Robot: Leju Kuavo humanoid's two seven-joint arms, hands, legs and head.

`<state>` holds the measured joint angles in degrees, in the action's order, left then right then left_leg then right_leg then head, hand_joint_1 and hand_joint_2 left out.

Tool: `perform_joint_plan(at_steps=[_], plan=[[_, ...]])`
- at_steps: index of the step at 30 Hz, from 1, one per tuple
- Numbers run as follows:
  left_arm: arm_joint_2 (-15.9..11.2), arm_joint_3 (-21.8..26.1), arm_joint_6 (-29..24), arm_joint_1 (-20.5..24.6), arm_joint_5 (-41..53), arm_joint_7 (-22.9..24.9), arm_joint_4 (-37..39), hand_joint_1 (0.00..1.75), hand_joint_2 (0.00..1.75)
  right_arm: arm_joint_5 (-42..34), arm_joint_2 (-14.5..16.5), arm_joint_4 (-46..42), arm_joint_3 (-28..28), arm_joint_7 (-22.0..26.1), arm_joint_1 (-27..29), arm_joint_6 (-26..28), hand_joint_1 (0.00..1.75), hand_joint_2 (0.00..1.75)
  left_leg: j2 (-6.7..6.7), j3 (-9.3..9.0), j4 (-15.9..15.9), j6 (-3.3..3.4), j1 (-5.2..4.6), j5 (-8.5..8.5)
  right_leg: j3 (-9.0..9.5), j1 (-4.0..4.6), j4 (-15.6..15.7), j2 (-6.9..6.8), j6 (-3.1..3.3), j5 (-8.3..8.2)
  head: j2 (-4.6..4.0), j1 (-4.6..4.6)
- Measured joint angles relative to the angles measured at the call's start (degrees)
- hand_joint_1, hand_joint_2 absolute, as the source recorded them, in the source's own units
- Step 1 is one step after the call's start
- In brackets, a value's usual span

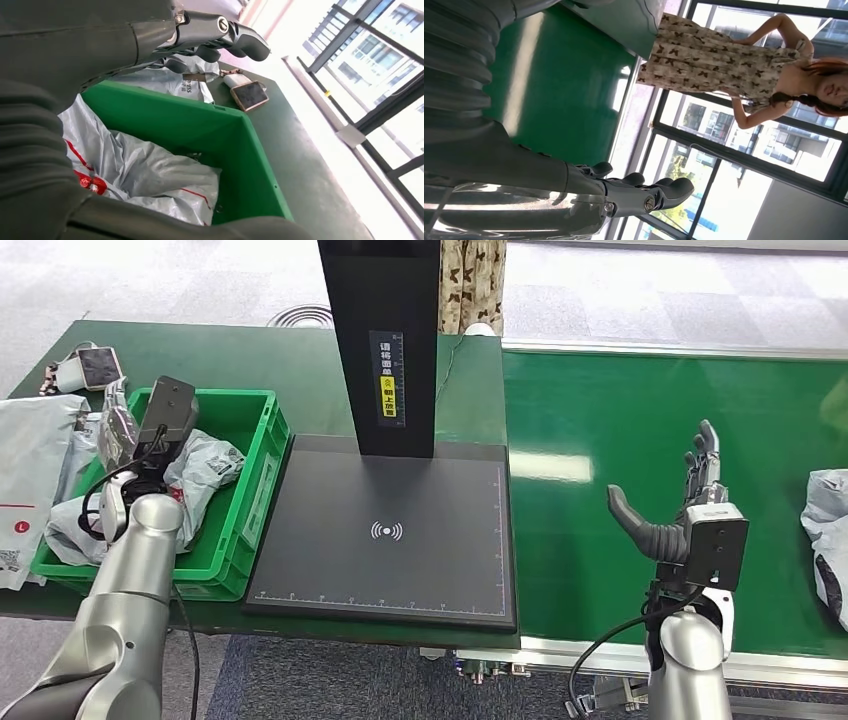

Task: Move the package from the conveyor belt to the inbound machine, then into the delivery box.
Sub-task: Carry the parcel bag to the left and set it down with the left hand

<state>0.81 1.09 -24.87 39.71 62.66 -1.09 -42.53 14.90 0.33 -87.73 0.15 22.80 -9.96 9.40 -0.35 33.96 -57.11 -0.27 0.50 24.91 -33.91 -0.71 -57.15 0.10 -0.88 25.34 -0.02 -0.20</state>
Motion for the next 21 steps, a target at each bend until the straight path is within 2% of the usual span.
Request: perform_joint_plan(at_steps=[2,7,14,16,18,21], plan=[[0.3,-0.5,0.3,-1.4,-3.6,-1.8,-2.6,0.00,0.00,0.1,0.0,-0.3,0.0,0.0,0.3,0.0,0.00,1.75,0.00,0.00,0.0,0.00,0.00,0.00,0.00,0.00,0.0,0.00,0.00,0.00,0.00,-0.01],[1.4,-3.4,6.4,-6.9,-25.1,-11.4,-12.3,0.00,0.00,-1.0,-0.1,-1.1,0.0,0.1,1.4,-0.9,0.00,1.75,0.00,0.00,0.0,0.00,0.00,0.00,0.00,0.00,0.0,-0.01,0.00,0.00,0.00,0.00],[2.0,-6.9,7.4,-10.6,-29.1,-12.1,-19.8,0.00,0.00,-1.3,-0.1,-1.4,0.0,0.1,1.8,-1.1,0.00,1.75,0.00,0.00,0.0,0.02,0.00,0.02,0.01,-0.01,0.0,-0.01,-0.01,0.00,0.00,0.00],[2.0,-7.4,9.1,-11.0,-31.4,-12.8,-20.6,0.00,0.87,-1.7,-0.1,-1.4,0.0,0.0,1.8,-1.8,0.00,1.75,0.00,0.00,0.0,0.02,0.00,0.01,0.02,0.00,0.0,-0.02,-0.01,0.00,0.00,0.00],[2.3,-8.0,16.3,-11.6,-39.5,-14.8,-21.2,0.00,1.75,-2.9,-0.1,-1.2,0.4,-0.7,1.6,-4.3,0.00,1.75,0.00,0.00,0.0,0.02,0.00,0.01,0.02,0.00,0.0,-0.01,-0.01,0.00,0.00,-0.01],[3.5,-9.9,30.4,-13.3,-54.5,-17.7,-21.3,0.00,1.75,-6.0,-0.1,0.8,2.0,-2.9,0.2,-9.8,0.00,1.75,0.00,0.00,0.0,0.02,0.00,0.02,0.03,-0.01,0.0,-0.01,-0.01,0.00,0.00,0.01]])
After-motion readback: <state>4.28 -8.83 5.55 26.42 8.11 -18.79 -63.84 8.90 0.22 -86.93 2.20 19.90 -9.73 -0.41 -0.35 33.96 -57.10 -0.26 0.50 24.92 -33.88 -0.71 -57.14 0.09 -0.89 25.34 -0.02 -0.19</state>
